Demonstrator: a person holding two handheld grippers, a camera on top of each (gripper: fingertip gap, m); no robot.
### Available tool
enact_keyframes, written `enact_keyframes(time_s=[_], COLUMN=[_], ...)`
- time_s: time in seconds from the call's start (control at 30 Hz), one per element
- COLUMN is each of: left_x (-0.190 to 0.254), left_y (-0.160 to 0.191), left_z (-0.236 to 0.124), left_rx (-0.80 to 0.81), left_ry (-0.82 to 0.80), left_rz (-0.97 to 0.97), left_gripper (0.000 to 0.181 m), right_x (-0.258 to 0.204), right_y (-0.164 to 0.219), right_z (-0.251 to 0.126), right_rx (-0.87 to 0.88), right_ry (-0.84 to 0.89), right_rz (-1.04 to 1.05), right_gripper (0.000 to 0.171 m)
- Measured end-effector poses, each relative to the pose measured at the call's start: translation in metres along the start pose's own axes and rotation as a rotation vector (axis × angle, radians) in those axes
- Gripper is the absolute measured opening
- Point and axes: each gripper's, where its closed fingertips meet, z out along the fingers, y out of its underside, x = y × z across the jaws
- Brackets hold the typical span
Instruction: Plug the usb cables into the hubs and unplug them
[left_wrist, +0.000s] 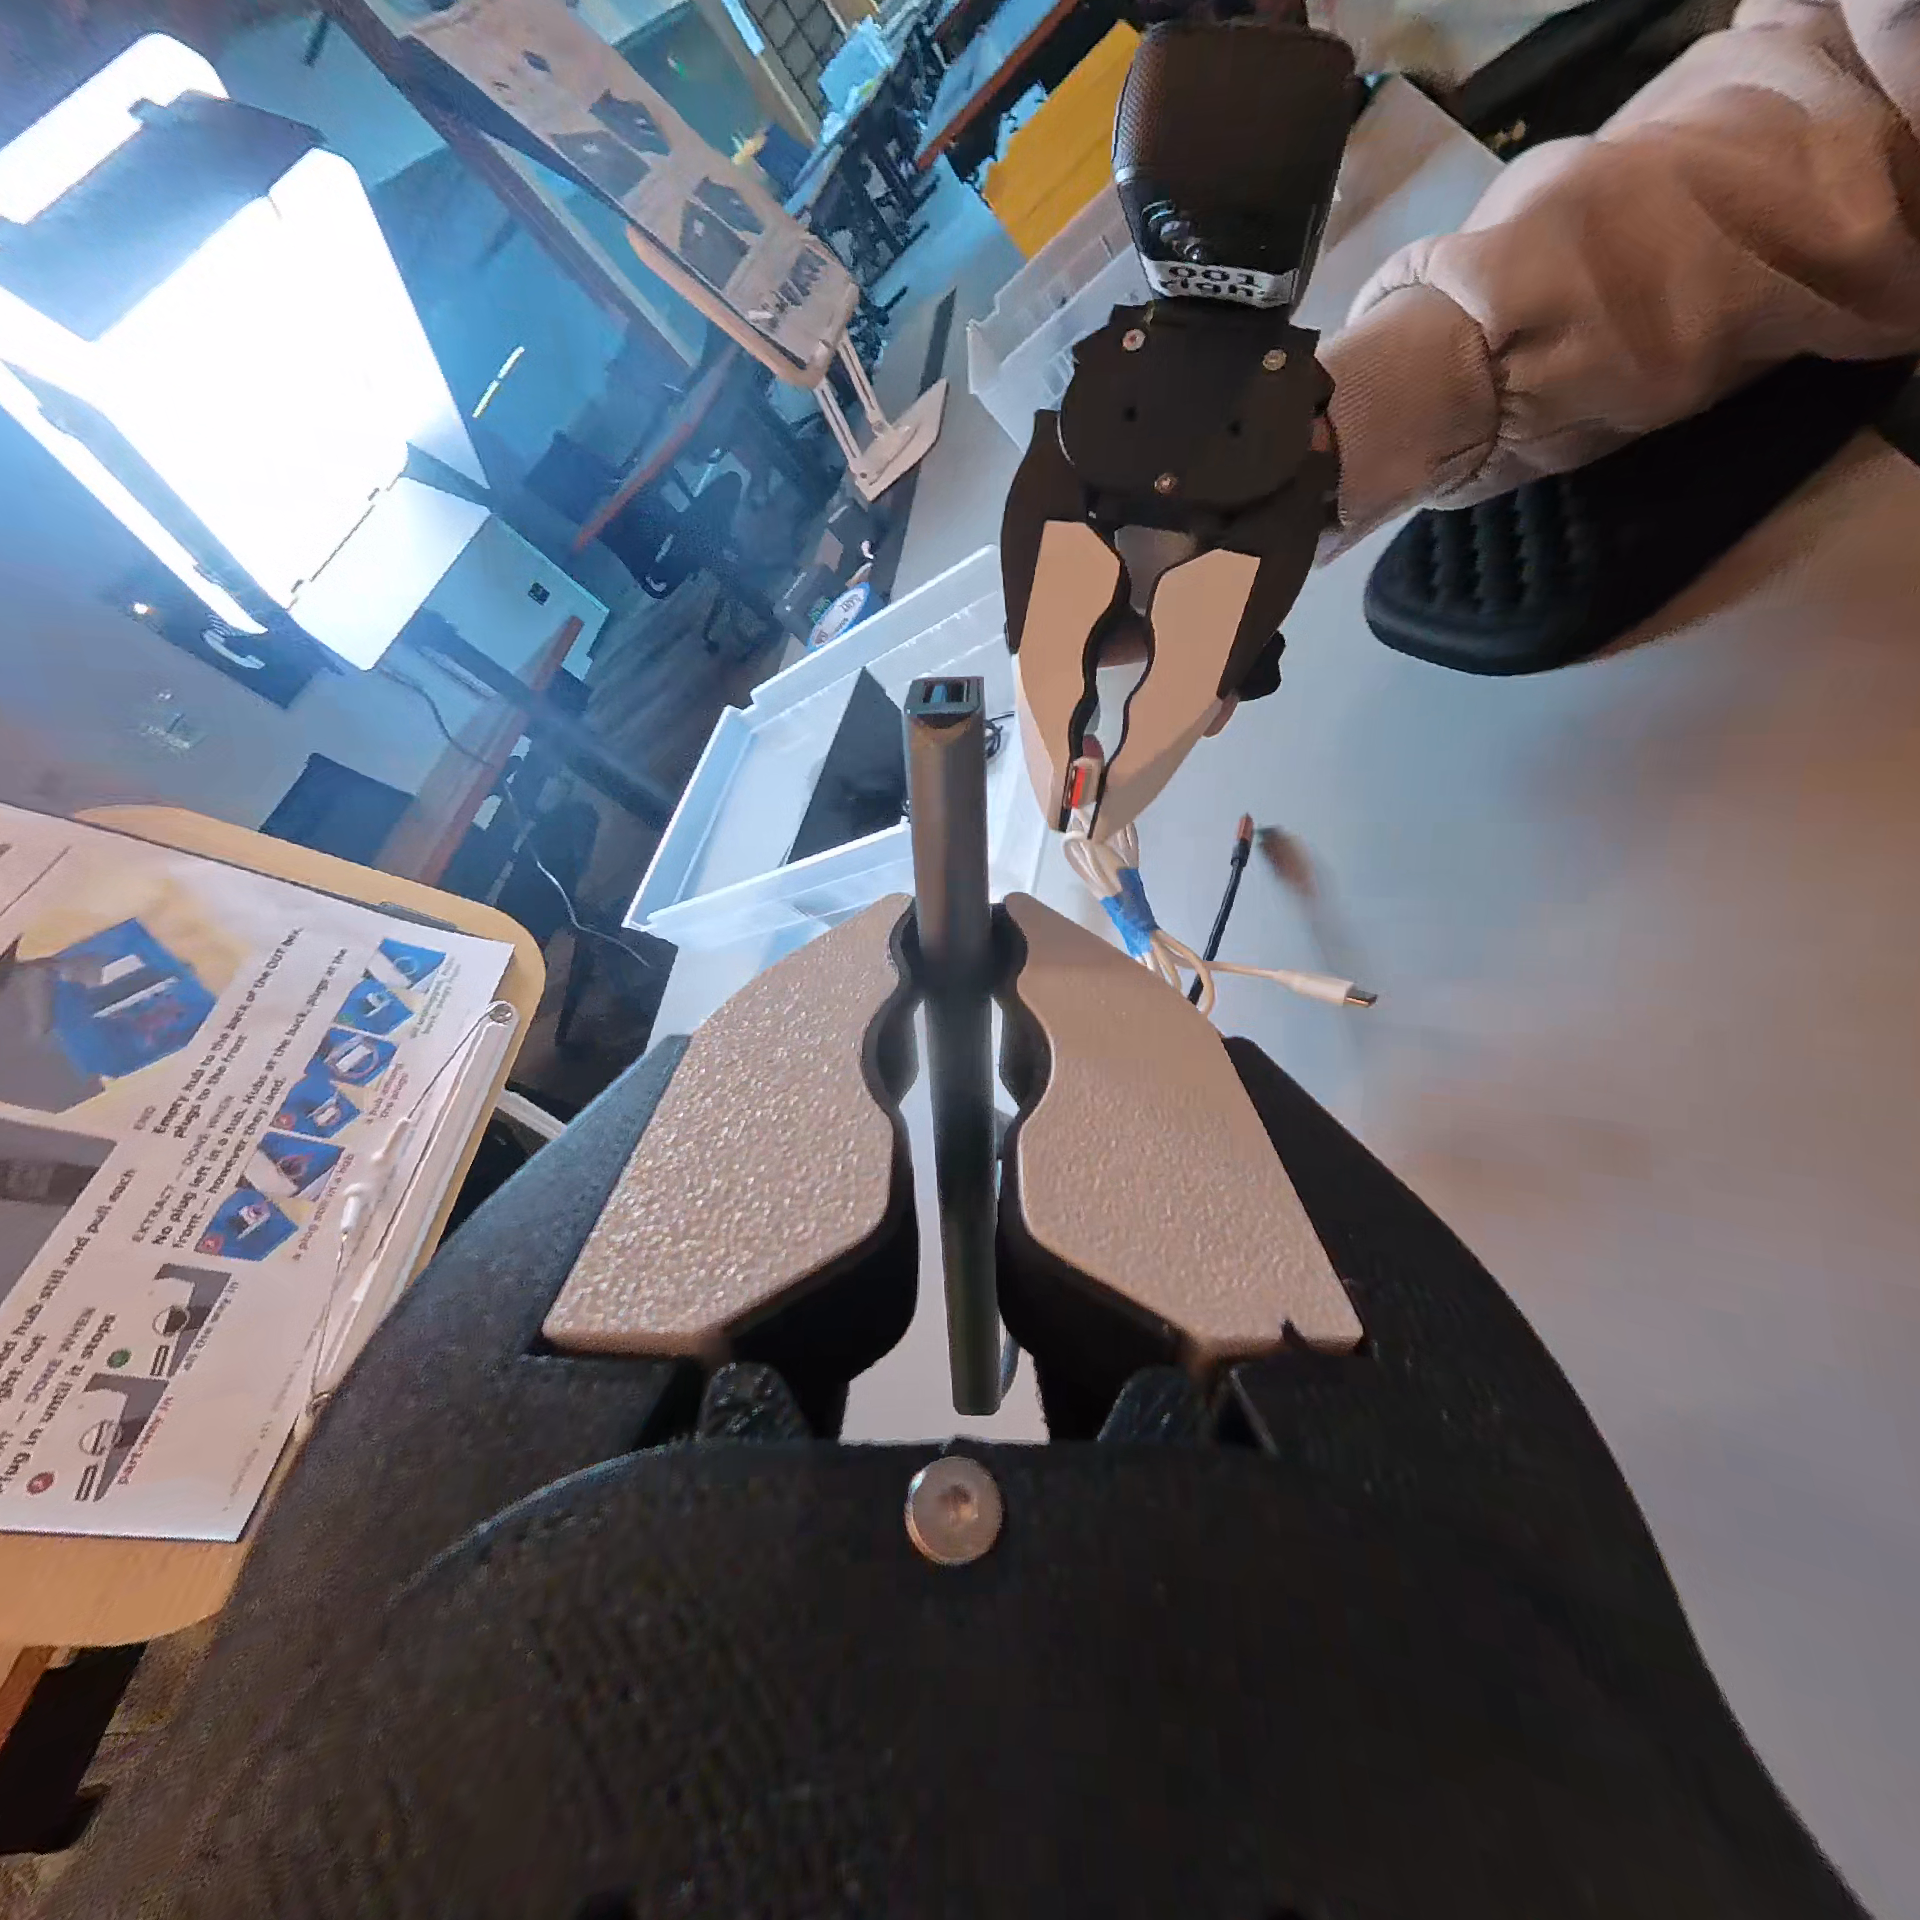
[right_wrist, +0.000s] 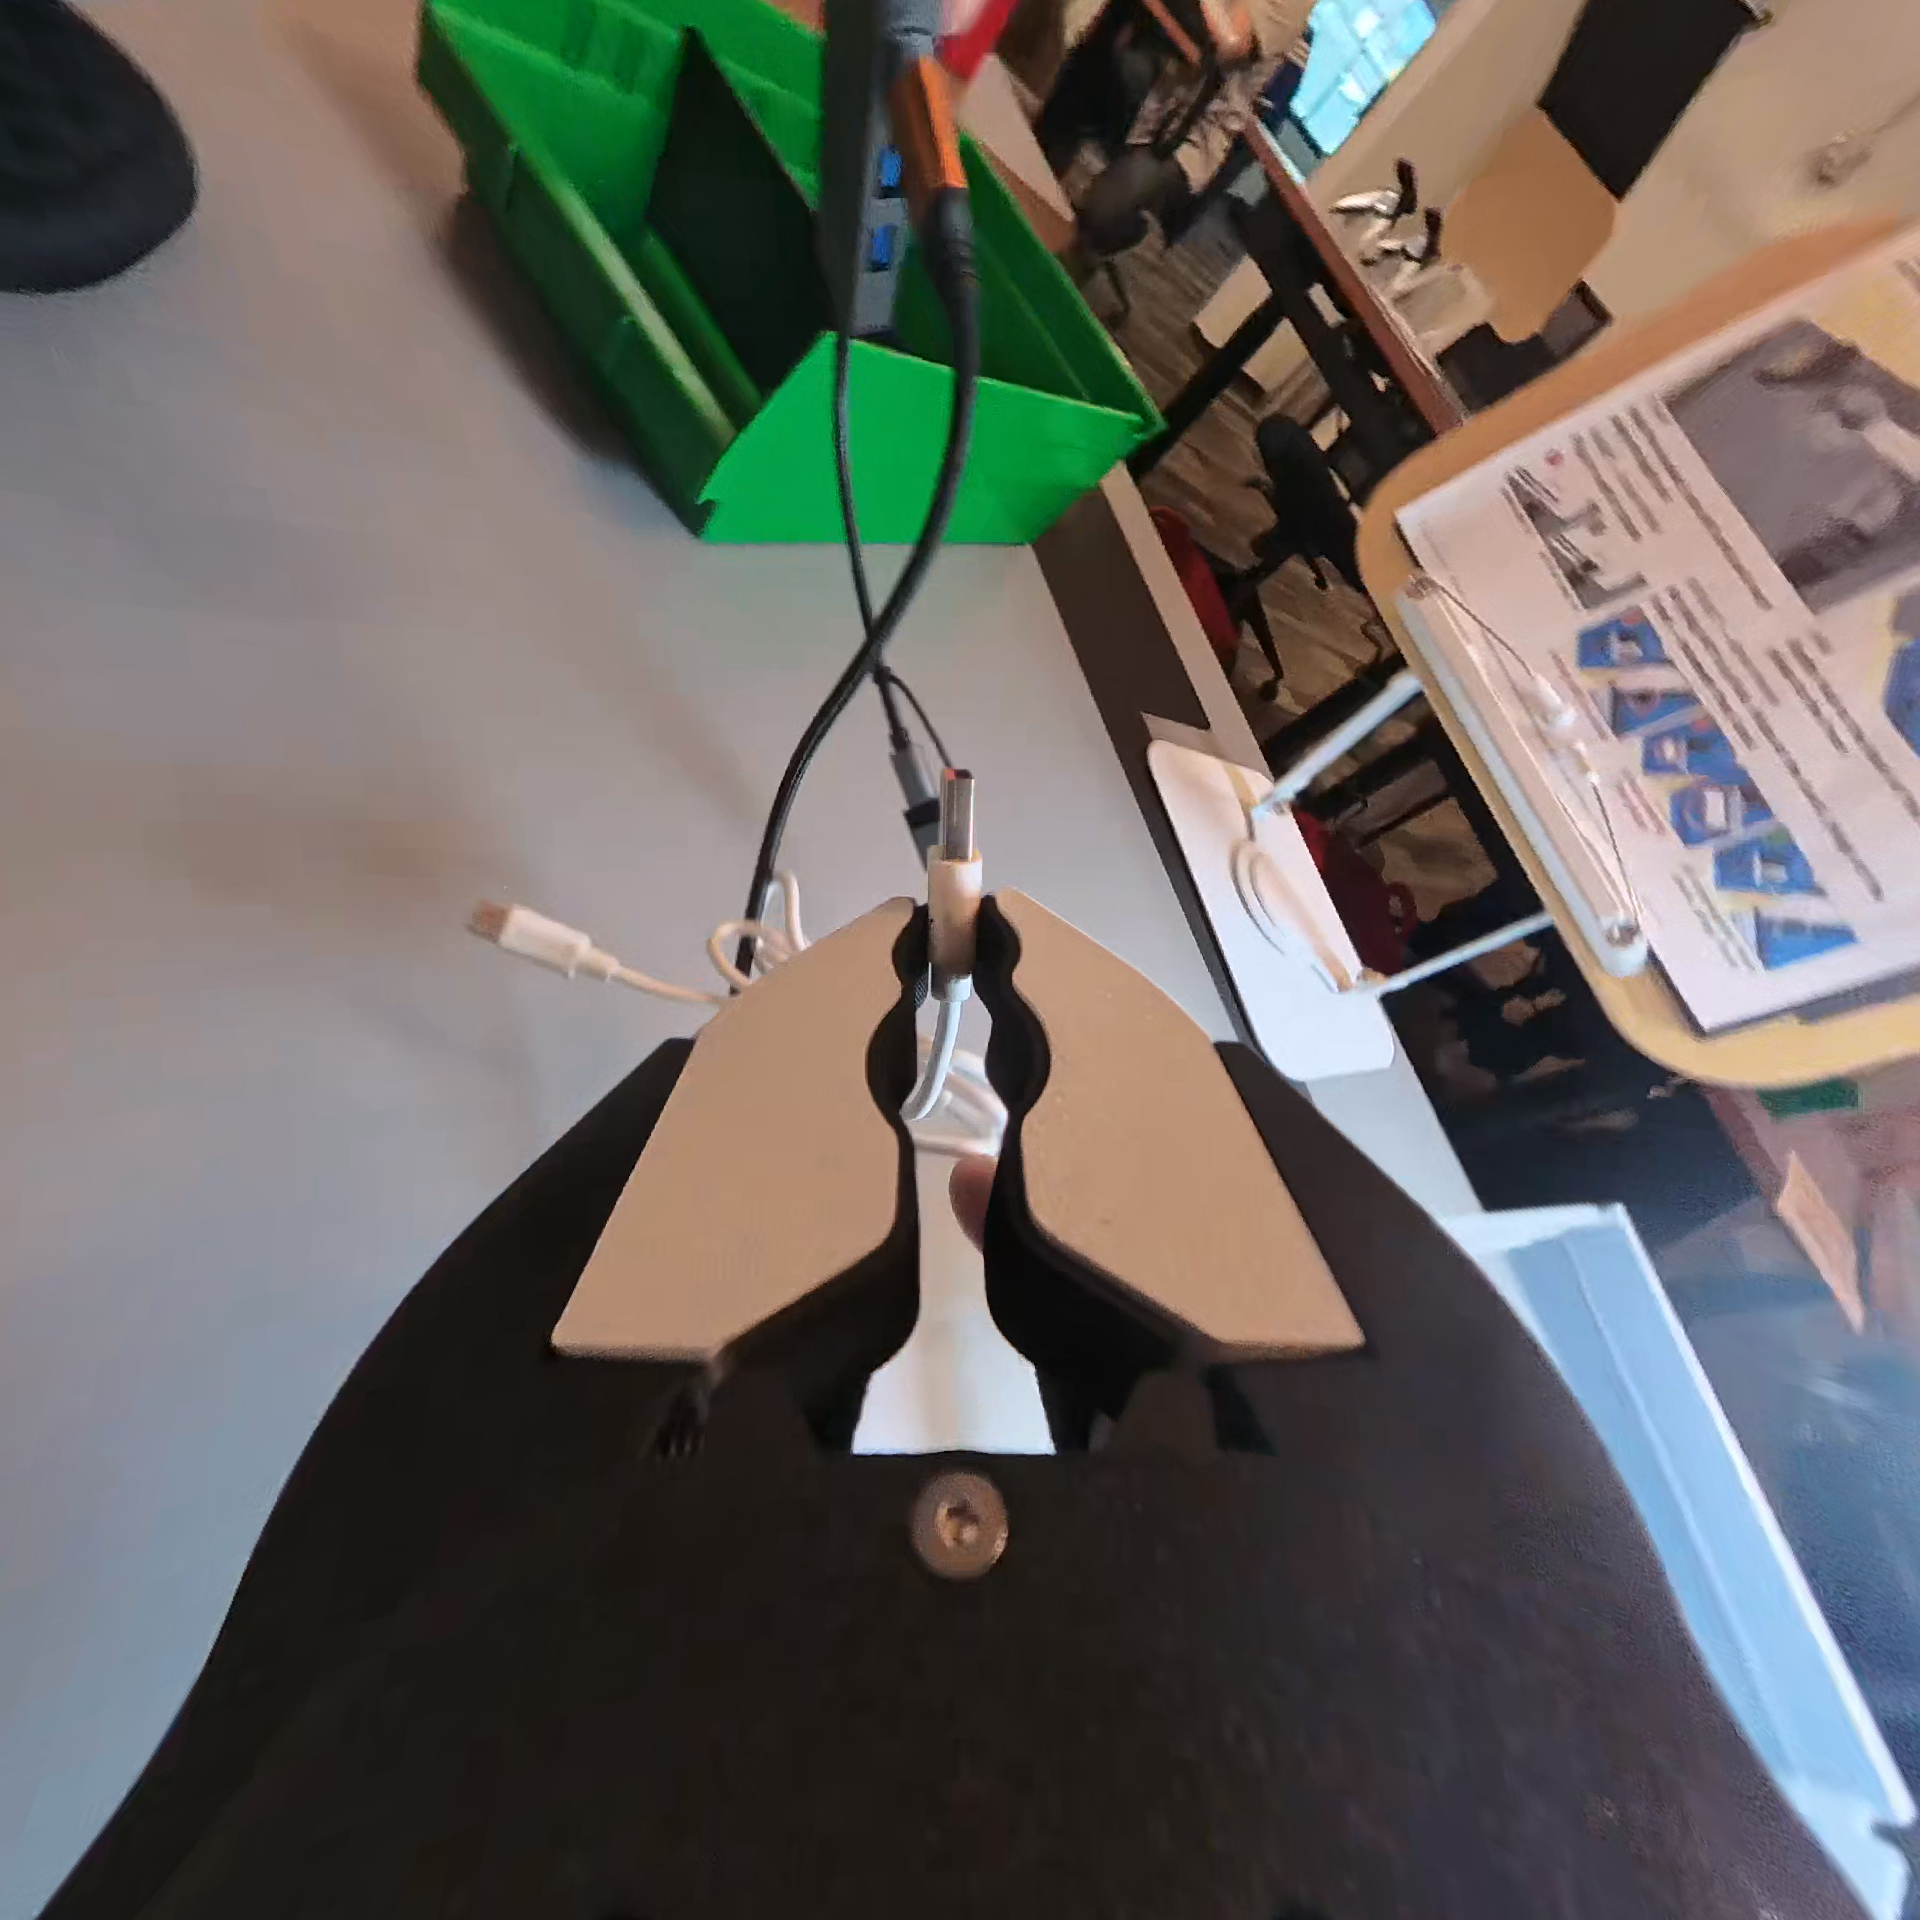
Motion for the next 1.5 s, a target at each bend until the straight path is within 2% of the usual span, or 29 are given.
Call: enact_keyframes(time_s=[0.03,0.1,0.27,0.33,0.43,0.53,0.57,0.63,0.7,0.77,0.9,1.0,1.13,1.2,1.23,1.4,1.5], left_x=[-0.003,-0.011,-0.031,-0.041,-0.054,-0.059,-0.058,-0.053,-0.047,-0.042,-0.031,-0.022,-0.004,0.003,0.005,0.007,0.013], left_y=[0.0,-0.002,-0.013,-0.021,-0.035,-0.042,-0.042,-0.039,-0.032,-0.025,-0.014,-0.015,-0.02,-0.022,-0.023,-0.021,-0.006], left_z=[-0.001,-0.004,-0.013,-0.017,-0.019,-0.019,-0.019,-0.02,-0.02,-0.018,-0.008,0.002,0.016,0.021,0.023,0.024,0.029], left_rx=[0.009,0.029,0.057,0.08,0.153,0.228,0.249,0.291,0.32,0.343,0.365,0.379,0.351,0.344,0.342,0.326,0.213], left_ry=[-0.012,-0.037,-0.102,-0.128,-0.131,-0.102,-0.093,-0.065,-0.03,0.009,0.073,0.116,0.165,0.179,0.186,0.18,0.188], left_rz=[-0.01,-0.024,-0.032,-0.041,-0.079,-0.129,-0.143,-0.176,-0.214,-0.247,-0.297,-0.324,-0.303,-0.294,-0.291,-0.253,-0.203], left_gripper=[0.011,0.011,0.011,0.011,0.011,0.011,0.011,0.011,0.011,0.011,0.011,0.011,0.011,0.011,0.011,0.011,0.026], right_x=[0.007,0.031,0.125,0.155,0.193,0.197,0.192,0.179,0.18,0.176,0.109,0.047,0.001,-0.009,-0.013,-0.01,-0.004], right_y=[0.002,0.003,-0.008,-0.005,0.03,0.106,0.127,0.145,0.132,0.089,-0.031,-0.079,-0.083,-0.085,-0.086,-0.084,-0.082], right_z=[-0.006,-0.022,-0.072,-0.083,-0.082,-0.066,-0.059,-0.048,-0.049,-0.048,-0.038,-0.02,0.023,0.032,0.032,0.025,0.023], right_rx=[0.014,0.044,0.145,0.111,-0.082,-0.379,-0.427,-0.448,-0.416,-0.259,0.121,0.194,0.13,0.149,0.168,0.165,0.174], right_ry=[0.02,0.086,0.289,0.348,0.471,0.47,0.46,0.405,0.405,0.352,-0.035,-0.256,-0.298,-0.323,-0.333,-0.328,-0.313], right_rz=[0.049,0.129,0.295,0.305,0.238,0.299,0.325,0.381,0.396,0.425,0.379,0.289,0.175,0.177,0.161,0.109,0.122], right_gripper=[0.008,0.008,0.008,0.008,0.008,0.007,0.008,0.03,0.045,0.046,0.038,0.039,0.038,0.026,0.008,0.007,0.007])
